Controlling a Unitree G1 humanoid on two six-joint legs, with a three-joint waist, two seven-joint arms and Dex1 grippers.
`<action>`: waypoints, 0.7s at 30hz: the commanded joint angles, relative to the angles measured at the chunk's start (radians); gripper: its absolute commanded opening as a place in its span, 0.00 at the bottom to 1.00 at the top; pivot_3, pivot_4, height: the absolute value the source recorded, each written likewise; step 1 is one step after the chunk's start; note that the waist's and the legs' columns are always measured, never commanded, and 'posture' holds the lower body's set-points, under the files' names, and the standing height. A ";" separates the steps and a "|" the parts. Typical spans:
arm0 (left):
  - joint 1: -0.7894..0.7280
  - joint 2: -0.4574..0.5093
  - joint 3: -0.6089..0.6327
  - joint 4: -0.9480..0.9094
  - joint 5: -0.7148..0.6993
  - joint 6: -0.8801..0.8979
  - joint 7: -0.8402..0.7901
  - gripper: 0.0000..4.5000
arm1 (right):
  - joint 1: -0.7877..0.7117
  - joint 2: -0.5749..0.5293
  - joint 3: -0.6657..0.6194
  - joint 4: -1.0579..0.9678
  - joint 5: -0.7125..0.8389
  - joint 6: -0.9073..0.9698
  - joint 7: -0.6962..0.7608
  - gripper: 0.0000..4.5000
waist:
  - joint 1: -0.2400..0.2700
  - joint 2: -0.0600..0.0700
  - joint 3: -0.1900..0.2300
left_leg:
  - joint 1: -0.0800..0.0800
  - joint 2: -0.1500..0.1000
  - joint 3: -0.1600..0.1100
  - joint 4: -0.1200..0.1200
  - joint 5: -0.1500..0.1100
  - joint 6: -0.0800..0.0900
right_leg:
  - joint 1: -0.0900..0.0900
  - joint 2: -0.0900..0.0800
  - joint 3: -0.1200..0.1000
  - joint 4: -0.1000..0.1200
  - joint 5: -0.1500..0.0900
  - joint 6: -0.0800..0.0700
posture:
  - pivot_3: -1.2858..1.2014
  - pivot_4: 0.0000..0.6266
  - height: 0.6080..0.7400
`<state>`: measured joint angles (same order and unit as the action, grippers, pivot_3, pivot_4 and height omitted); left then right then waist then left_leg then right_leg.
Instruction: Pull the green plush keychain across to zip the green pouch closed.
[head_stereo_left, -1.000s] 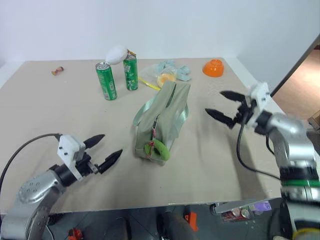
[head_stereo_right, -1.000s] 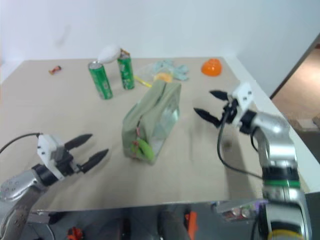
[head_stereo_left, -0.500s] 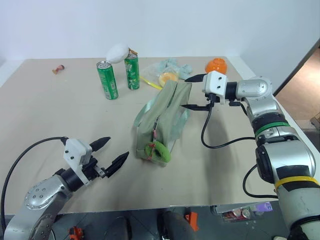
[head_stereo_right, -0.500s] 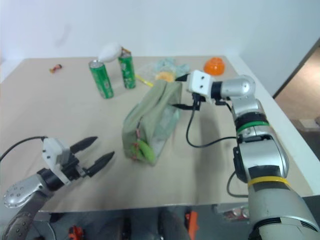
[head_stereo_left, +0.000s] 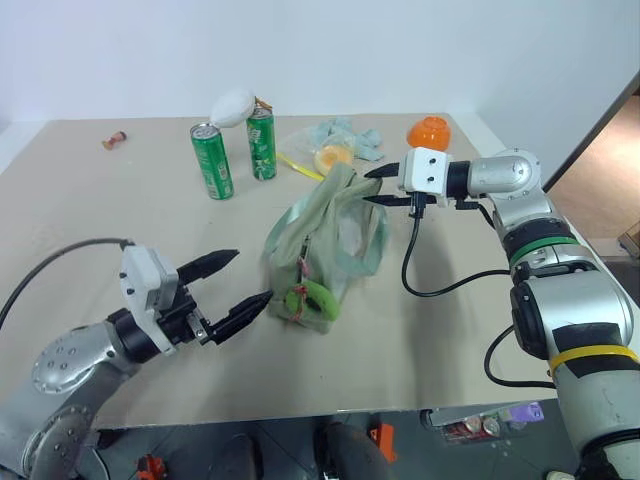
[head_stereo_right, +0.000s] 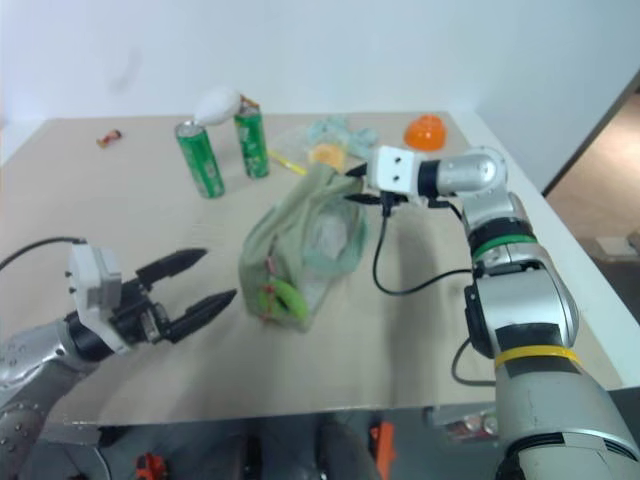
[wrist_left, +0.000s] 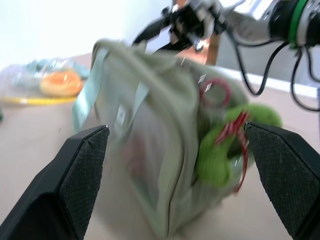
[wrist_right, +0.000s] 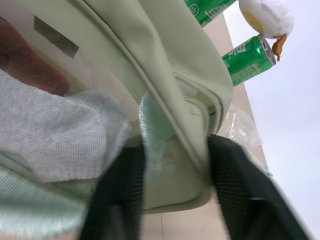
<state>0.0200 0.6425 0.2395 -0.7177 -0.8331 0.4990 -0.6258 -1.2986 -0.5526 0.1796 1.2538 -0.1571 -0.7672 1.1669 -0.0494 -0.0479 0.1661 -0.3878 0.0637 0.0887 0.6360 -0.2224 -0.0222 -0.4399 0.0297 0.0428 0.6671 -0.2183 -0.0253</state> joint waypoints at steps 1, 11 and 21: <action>-0.044 0.018 0.014 0.000 -0.014 0.005 0.002 1.00 | -0.016 -0.009 -0.002 0.009 -0.016 -0.013 0.005 0.05 | 0.000 0.000 0.000 | 0.000 0.000 0.000 0.000 0.000 0.000 | 0.000 0.000 0.000 0.000 0.000 0.000 | 0.52 0.24 1.00; -0.093 0.007 -0.002 0.079 0.026 -0.008 -0.024 1.00 | 0.005 -0.049 -0.077 -0.050 0.084 0.001 0.092 0.01 | 0.001 0.000 0.000 | 0.000 0.000 0.000 0.000 0.001 -0.001 | 0.000 0.000 0.000 0.000 0.001 0.000 | 0.52 0.24 1.00; -0.161 0.022 0.009 0.139 -0.047 0.028 -0.098 1.00 | 0.323 -0.211 -0.152 -0.680 0.246 0.490 0.163 0.01 | 0.008 0.001 0.000 | -0.002 -0.001 -0.001 0.000 0.000 -0.001 | -0.001 -0.002 -0.001 0.000 0.000 0.002 | 0.52 0.24 1.00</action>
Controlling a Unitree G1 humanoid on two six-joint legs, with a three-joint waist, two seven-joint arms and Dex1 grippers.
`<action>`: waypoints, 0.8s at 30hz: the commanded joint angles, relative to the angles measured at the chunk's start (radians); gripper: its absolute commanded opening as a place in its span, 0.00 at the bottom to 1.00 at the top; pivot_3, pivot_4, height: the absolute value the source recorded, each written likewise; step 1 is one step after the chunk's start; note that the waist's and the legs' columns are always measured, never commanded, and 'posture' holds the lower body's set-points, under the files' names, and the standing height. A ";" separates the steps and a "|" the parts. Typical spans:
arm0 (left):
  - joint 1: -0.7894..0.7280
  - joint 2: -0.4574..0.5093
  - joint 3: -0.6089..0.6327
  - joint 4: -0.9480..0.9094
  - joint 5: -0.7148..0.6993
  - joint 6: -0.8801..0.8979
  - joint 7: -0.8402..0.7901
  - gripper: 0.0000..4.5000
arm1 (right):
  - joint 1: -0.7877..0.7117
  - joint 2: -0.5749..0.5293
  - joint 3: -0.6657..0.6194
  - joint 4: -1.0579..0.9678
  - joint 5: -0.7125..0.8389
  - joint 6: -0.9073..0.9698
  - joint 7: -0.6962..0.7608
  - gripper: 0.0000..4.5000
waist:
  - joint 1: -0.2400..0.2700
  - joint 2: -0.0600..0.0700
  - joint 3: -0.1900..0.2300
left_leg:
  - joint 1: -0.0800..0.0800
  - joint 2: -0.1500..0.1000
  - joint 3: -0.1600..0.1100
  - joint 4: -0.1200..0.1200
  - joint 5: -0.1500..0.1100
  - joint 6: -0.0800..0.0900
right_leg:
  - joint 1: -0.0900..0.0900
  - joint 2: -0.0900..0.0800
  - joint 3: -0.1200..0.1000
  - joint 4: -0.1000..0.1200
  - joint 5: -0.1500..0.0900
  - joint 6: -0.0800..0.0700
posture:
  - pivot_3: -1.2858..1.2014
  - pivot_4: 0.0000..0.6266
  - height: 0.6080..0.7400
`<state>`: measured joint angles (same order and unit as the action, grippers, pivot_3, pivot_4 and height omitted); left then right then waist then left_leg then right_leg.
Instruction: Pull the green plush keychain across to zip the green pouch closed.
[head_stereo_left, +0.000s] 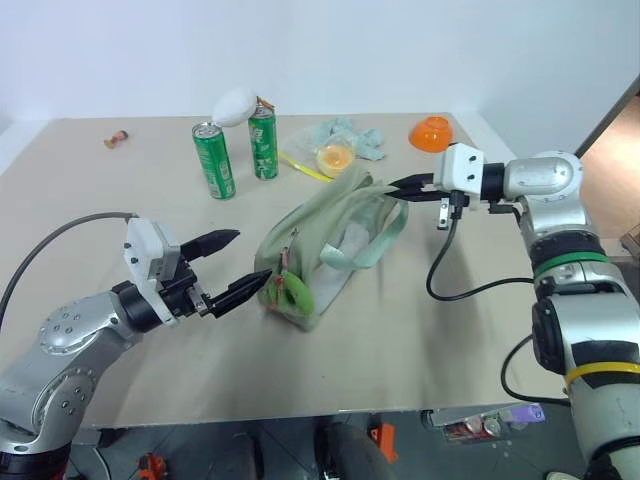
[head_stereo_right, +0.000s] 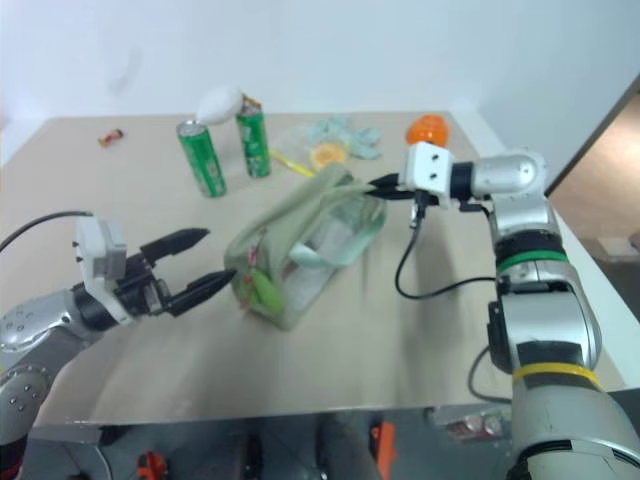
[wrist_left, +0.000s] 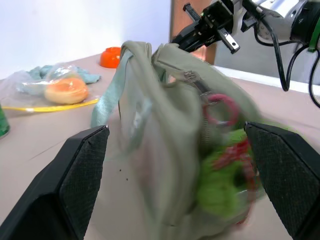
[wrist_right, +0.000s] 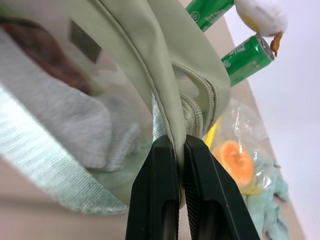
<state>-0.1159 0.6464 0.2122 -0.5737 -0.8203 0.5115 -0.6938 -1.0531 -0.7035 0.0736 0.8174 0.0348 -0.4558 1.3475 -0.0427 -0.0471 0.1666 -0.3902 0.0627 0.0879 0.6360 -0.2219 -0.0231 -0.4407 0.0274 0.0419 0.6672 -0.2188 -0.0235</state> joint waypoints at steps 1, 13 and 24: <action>-0.029 0.028 0.041 -0.003 -0.071 0.021 -0.041 1.00 | 0.126 -0.081 -0.055 -0.332 0.067 0.248 -0.029 0.01 | 0.003 0.000 0.000 | 0.000 0.000 0.000 0.000 0.000 0.000 | 0.000 0.000 0.000 0.000 0.000 0.000 | 0.52 0.24 1.00; -0.093 0.112 0.052 0.106 0.006 -0.003 -0.131 1.00 | 0.493 -0.154 -0.113 -1.134 0.177 0.828 -0.259 0.01 | -0.008 0.000 0.000 | 0.003 -0.001 0.001 0.000 0.002 -0.003 | 0.000 0.003 0.001 0.002 0.001 0.001 | 0.52 0.24 1.00; -0.081 0.111 0.088 0.121 0.043 -0.025 -0.148 1.00 | 0.493 -0.062 -0.108 -1.116 0.208 0.859 -0.372 0.53 | -0.005 -0.001 0.000 | -0.001 -0.001 0.000 0.000 0.002 -0.002 | -0.002 0.002 0.000 -0.001 0.001 0.001 | 0.52 0.24 1.00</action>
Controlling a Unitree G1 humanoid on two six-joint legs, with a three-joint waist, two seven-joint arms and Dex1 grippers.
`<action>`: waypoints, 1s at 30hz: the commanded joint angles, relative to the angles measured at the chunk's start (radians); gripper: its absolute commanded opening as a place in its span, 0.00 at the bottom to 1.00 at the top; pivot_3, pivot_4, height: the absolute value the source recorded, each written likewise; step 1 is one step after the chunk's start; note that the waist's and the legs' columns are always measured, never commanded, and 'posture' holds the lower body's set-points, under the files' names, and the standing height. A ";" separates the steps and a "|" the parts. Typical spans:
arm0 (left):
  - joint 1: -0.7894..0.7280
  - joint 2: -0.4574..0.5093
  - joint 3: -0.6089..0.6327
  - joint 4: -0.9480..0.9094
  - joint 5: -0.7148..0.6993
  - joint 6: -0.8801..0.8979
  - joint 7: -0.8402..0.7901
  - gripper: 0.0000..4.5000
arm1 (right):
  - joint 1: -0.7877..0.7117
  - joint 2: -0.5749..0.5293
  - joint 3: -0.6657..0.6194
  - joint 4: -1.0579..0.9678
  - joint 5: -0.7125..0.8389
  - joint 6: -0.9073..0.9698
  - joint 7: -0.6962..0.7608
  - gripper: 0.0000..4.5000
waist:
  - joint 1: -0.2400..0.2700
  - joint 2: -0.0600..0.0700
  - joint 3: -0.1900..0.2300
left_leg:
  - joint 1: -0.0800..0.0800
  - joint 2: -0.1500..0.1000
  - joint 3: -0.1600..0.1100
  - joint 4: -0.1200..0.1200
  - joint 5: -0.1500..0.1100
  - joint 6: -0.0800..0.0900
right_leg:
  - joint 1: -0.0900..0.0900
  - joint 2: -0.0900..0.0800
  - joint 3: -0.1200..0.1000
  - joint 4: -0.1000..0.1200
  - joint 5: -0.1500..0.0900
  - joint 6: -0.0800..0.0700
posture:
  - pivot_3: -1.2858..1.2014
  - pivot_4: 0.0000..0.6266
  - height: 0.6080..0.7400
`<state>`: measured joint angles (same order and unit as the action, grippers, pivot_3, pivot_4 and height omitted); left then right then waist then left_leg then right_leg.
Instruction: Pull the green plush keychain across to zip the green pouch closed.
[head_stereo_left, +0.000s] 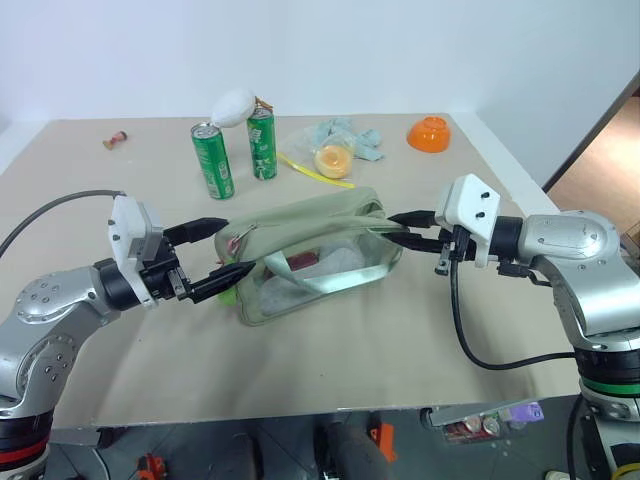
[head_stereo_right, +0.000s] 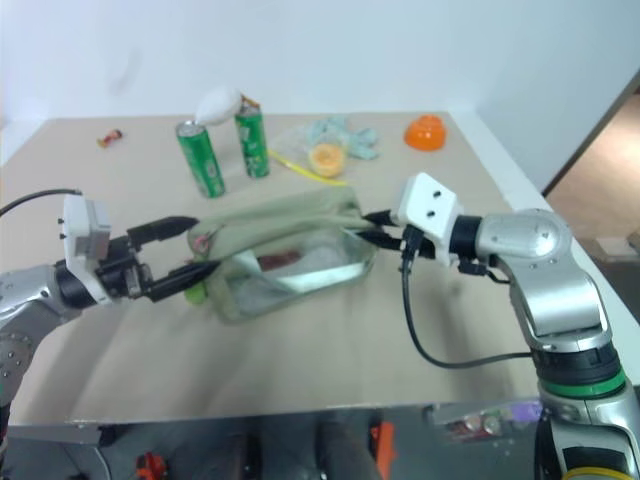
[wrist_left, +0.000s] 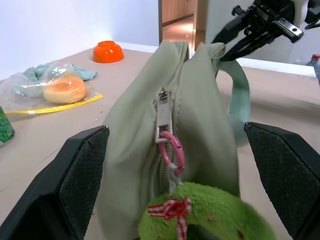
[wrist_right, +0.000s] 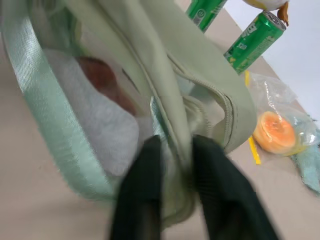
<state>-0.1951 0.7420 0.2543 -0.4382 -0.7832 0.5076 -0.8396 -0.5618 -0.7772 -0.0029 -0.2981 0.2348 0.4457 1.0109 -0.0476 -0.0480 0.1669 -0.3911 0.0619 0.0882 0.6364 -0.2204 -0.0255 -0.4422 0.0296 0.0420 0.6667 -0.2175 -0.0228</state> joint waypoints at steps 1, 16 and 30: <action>0.002 0.016 0.050 -0.020 0.005 -0.020 0.001 1.00 | 0.013 0.014 -0.043 0.010 0.014 -0.039 -0.043 0.53 | 0.000 0.000 0.000 | 0.000 0.000 0.000 0.000 0.000 0.000 | 0.000 0.000 0.000 0.000 0.000 0.000 | 0.52 0.24 1.00; 0.048 0.010 0.062 -0.070 0.010 -0.013 0.032 1.00 | 0.153 0.127 -0.176 0.180 0.203 -0.059 -0.085 0.53 | 0.001 -0.001 0.000 | 0.001 0.000 0.000 0.001 -0.001 0.001 | 0.001 0.000 0.000 0.000 0.000 0.002 | 0.52 0.24 1.00; 0.041 0.009 0.053 -0.048 0.036 -0.026 0.007 1.00 | -0.034 0.101 -0.120 0.270 0.260 -0.002 0.013 0.53 | 0.001 -0.001 0.000 | 0.000 0.000 0.000 0.001 -0.001 0.001 | 0.000 0.000 0.000 0.000 0.000 0.001 | 0.52 0.24 1.00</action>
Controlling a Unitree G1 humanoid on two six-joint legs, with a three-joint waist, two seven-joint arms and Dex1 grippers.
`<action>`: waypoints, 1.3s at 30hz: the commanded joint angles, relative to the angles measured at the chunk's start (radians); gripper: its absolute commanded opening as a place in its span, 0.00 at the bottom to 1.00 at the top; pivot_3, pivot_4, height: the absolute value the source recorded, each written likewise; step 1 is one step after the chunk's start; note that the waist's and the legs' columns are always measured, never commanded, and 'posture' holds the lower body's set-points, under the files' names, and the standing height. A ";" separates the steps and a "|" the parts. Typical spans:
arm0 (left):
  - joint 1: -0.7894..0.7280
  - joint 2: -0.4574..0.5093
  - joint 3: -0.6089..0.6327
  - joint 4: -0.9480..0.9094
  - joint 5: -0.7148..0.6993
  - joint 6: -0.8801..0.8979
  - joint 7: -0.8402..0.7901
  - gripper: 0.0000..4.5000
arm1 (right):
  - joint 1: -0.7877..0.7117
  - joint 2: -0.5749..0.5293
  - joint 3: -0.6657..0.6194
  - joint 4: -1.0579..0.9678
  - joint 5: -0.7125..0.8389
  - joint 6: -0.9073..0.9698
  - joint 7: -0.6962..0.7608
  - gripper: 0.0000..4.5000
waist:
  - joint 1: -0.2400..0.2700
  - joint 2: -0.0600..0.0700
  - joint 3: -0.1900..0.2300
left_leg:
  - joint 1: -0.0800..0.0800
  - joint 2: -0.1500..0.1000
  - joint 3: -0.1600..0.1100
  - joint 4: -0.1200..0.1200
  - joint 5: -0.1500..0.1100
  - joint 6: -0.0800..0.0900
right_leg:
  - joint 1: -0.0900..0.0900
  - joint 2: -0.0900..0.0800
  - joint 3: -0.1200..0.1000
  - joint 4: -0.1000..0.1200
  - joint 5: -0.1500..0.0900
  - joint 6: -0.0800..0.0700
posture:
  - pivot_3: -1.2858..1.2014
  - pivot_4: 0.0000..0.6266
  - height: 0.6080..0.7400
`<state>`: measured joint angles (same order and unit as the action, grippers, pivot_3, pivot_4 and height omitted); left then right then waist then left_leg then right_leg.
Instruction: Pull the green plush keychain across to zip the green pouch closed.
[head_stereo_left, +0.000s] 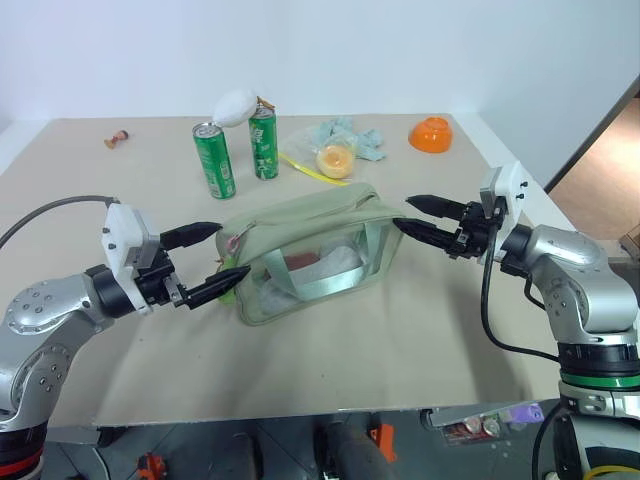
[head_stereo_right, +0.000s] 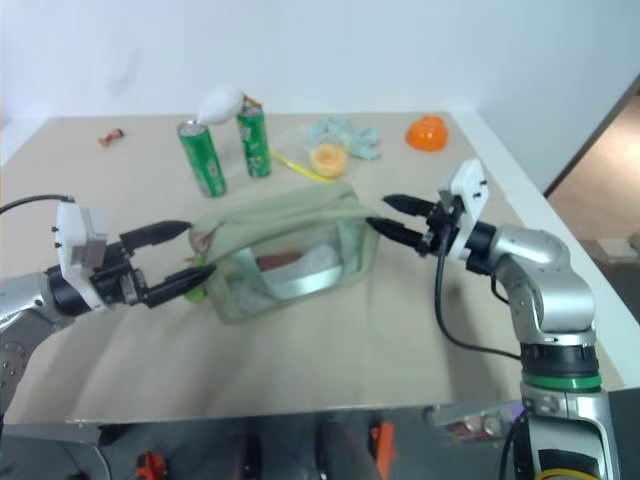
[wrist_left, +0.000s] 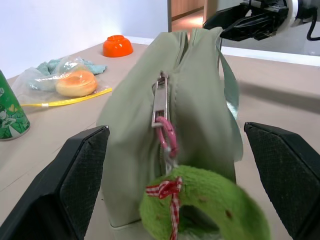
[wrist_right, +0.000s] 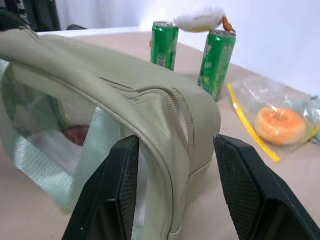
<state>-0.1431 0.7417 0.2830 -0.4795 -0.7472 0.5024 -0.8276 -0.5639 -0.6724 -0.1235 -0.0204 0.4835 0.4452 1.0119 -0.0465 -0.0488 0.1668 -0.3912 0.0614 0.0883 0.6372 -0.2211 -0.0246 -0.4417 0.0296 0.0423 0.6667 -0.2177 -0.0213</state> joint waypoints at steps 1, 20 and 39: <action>-0.011 0.009 0.026 -0.006 0.001 -0.021 -0.004 1.00 | -0.035 -0.002 0.008 -0.006 0.010 0.000 0.014 0.53 | 0.000 0.000 0.000 | 0.000 0.000 0.000 0.000 0.000 0.000 | 0.000 0.000 0.000 0.000 0.000 0.000 | 0.52 0.24 1.00; -0.067 -0.013 0.057 0.035 0.023 -0.051 0.063 1.00 | 0.041 -0.066 -0.013 -0.138 0.054 0.082 0.038 0.01 | 0.001 0.000 0.000 | 0.000 0.001 0.000 0.000 0.000 0.000 | 0.000 0.000 0.000 0.000 0.000 0.000 | 0.52 0.24 1.00; 0.031 -0.052 0.065 0.088 0.031 0.020 0.156 1.00 | 0.220 -0.107 -0.044 -0.405 0.102 0.158 -0.099 0.01 | -0.001 0.000 0.000 | 0.000 0.001 -0.001 0.000 0.000 0.000 | 0.000 -0.001 -0.001 0.000 0.000 0.001 | 0.52 0.24 1.00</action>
<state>-0.1200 0.6858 0.3251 -0.3721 -0.7227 0.5327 -0.6735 -0.3413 -0.7797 -0.1574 -0.3911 0.5849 0.6236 0.9202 -0.0471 -0.0492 0.1666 -0.3909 0.0623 0.0878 0.6375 -0.2210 -0.0246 -0.4413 0.0283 0.0421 0.6667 -0.2176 -0.0204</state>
